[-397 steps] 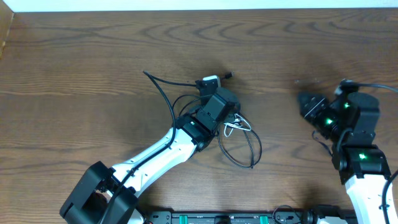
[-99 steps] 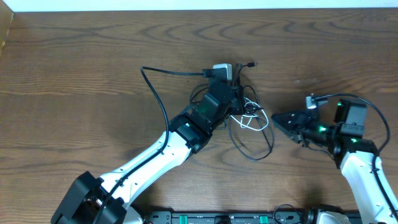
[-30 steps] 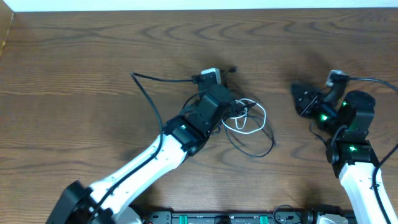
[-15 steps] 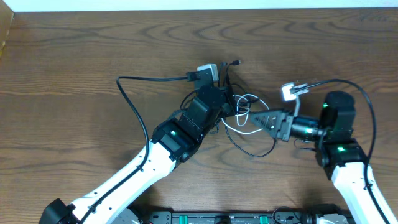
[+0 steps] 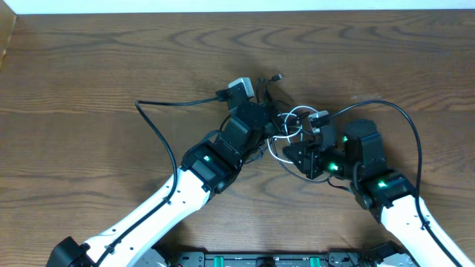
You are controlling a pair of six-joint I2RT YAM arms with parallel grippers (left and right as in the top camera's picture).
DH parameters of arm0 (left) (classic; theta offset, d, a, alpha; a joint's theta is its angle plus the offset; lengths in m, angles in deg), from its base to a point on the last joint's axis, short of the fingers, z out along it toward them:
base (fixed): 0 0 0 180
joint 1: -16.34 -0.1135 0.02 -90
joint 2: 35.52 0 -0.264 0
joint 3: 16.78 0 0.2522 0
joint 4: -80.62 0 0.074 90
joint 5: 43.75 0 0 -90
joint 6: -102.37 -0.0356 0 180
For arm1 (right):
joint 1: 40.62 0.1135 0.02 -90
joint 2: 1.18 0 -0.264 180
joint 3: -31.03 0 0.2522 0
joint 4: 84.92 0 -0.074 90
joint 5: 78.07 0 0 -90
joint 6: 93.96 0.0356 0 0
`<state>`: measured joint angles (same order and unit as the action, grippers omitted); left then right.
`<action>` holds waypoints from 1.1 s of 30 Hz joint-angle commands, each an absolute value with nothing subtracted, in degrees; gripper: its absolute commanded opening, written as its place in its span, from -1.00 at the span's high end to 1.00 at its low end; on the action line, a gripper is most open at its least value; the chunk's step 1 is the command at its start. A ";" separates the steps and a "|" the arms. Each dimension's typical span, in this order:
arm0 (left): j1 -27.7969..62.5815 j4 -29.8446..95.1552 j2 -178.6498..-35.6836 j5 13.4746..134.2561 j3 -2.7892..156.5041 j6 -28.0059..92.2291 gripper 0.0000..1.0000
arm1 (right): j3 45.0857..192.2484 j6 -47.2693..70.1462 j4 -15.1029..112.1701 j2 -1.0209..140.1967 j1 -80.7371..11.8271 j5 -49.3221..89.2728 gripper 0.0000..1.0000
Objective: Untangle cables
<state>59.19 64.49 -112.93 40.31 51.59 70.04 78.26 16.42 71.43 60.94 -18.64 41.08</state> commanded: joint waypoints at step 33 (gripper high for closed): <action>59.13 63.05 -112.55 50.30 52.25 91.73 0.85 | 78.42 12.27 72.52 66.98 -17.44 42.08 0.98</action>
<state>59.19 62.76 -112.93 48.27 51.59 89.78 78.26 12.82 72.52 66.76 -17.50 41.69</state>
